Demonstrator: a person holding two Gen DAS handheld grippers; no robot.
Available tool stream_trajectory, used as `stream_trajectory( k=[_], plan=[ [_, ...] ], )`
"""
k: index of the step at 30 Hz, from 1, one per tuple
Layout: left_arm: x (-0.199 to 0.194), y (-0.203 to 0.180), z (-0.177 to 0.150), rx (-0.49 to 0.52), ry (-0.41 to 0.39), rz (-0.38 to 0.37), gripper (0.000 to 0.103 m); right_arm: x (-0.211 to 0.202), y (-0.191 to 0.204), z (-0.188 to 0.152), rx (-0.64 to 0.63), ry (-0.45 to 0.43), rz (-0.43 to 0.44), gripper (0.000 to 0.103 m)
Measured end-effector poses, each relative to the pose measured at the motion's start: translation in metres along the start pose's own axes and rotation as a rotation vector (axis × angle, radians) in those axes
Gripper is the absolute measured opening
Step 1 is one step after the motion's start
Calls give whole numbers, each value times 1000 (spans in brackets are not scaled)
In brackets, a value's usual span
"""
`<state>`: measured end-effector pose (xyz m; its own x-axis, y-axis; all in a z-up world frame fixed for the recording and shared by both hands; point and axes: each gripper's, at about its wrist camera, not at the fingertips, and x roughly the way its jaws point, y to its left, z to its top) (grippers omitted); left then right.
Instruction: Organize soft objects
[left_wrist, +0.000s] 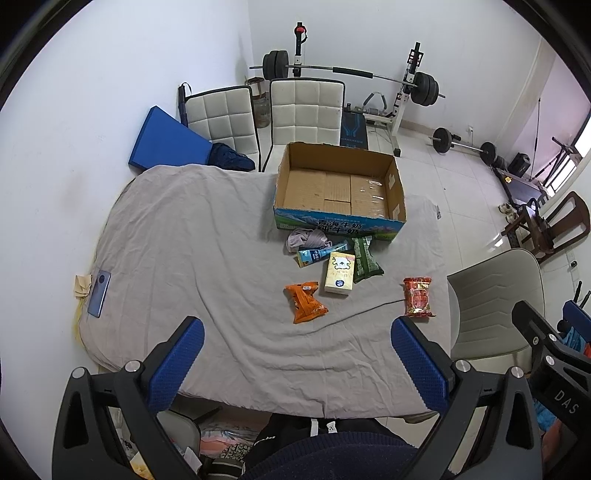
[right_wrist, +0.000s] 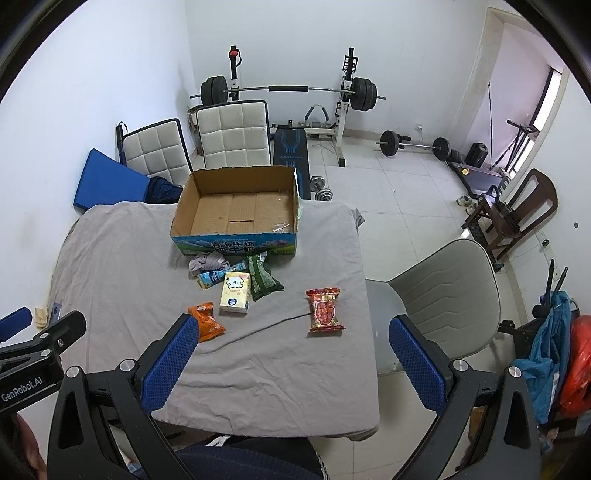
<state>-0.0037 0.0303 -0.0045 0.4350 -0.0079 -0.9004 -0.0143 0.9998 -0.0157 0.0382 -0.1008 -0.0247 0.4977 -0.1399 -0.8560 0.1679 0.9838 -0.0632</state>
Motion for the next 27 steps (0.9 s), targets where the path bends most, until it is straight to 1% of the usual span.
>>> stream_trajectory(
  k=[16, 20, 23, 27],
  plan=[
    [-4, 1, 2, -2, 1, -4, 103, -6, 3, 4, -11, -14, -1, 103],
    [-3, 1, 4, -6, 3, -2, 103, -2, 3, 6, -10, -9, 5, 103],
    [8, 2, 12, -15, 2, 5, 103, 7, 0, 7, -1, 4, 12, 103],
    [43, 6, 23, -36, 11, 18, 103, 43, -14, 14, 22, 56, -4, 103]
  ],
)
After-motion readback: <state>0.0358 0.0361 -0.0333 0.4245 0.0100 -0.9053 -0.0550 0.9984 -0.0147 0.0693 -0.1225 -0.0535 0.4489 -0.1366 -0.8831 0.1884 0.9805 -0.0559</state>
